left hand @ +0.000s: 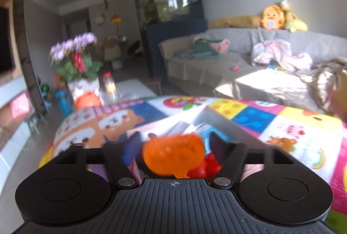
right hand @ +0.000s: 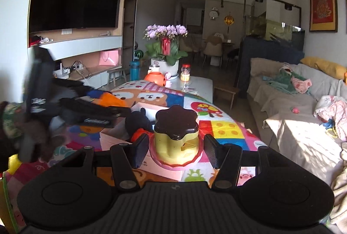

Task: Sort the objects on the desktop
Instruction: 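Drop the orange piece into the pink box with the left tool while the right tool carries the figurine, then release the yellow figurine into the pink box and withdraw the right tool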

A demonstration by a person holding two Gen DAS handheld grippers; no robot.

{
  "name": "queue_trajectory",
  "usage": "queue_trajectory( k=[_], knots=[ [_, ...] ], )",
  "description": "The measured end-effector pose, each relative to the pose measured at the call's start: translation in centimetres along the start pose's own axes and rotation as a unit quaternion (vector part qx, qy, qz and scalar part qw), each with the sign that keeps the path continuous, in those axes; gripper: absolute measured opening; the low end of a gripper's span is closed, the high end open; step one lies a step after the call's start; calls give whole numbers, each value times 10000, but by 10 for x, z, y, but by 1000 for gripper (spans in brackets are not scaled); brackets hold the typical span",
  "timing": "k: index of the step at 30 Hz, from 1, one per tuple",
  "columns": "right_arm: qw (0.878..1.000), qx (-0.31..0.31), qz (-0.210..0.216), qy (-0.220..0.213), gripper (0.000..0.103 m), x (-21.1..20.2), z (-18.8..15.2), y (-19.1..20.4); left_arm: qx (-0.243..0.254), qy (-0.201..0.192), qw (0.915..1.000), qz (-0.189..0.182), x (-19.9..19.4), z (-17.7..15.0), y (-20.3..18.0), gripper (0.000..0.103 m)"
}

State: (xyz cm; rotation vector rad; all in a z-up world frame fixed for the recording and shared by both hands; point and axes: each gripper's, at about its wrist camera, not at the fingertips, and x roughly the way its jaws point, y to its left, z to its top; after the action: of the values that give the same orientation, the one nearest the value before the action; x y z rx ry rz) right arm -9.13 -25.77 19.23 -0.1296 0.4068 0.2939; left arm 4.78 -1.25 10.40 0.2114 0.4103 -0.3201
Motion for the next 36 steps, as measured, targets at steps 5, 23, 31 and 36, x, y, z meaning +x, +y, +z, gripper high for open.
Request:
queue_trajectory(
  k=[5, 23, 31, 36],
  knots=[
    [9997, 106, -33, 223, 56, 15, 0, -6, -422, 229, 9986, -201, -14, -46, 5, 95],
    [9894, 845, 564, 1040, 76, 199, 65, 18, -1002, 598, 9931, -79, -58, -113, 20, 100],
    [9928, 745, 303, 893, 88, 157, 22, 7, -1024, 745, 9918, -182, -50, -116, 8, 103],
    [9947, 460, 76, 917, 99, 123, -18, 10, -1095, 812, 9906, -53, -45, -114, -3, 103]
  ],
)
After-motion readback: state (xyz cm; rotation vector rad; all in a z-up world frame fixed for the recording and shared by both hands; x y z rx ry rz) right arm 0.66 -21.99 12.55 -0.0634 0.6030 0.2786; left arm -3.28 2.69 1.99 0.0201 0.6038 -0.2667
